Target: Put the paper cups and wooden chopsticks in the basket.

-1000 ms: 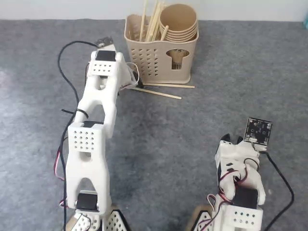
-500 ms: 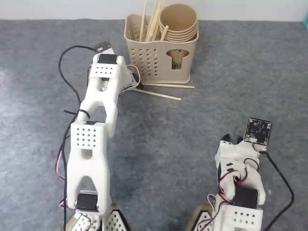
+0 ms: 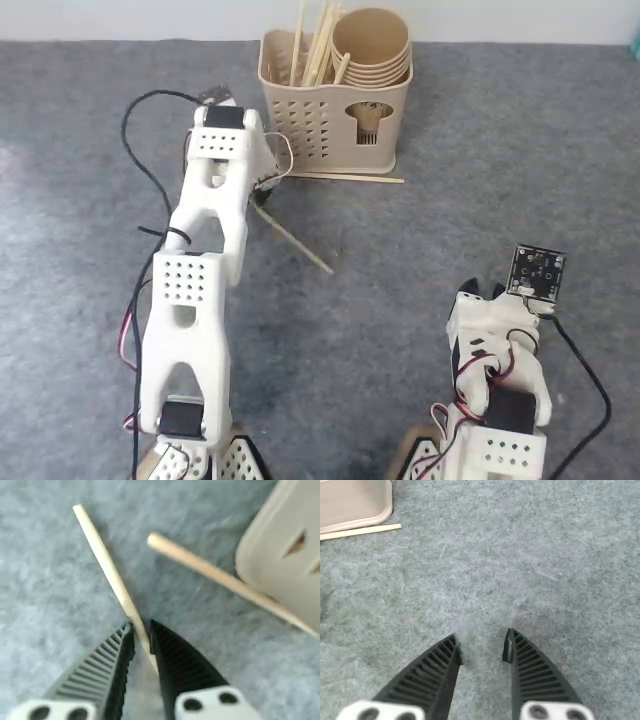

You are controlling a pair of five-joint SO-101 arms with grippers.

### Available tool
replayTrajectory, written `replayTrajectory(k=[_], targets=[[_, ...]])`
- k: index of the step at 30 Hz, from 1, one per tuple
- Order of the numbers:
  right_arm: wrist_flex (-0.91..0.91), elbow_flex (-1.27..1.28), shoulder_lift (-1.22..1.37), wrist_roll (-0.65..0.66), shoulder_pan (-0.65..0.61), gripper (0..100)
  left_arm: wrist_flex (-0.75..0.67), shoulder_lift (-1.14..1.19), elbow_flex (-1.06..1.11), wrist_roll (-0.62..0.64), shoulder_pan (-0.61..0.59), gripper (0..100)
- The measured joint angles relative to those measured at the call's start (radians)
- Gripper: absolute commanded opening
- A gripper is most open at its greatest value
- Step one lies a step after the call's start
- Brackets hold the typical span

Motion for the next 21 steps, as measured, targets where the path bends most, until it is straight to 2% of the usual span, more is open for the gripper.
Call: replayTrajectory(k=[12, 21], targets=[[0.000, 0.000, 0.000, 0.000, 0.000, 11.8, 0.014, -0.040, -0.017, -0.034, -0.008, 1], [0.000, 0.000, 0.000, 0.000, -0.026, 11.8, 0.011, -0.176, 0.147, -0.040, -0.049, 3]])
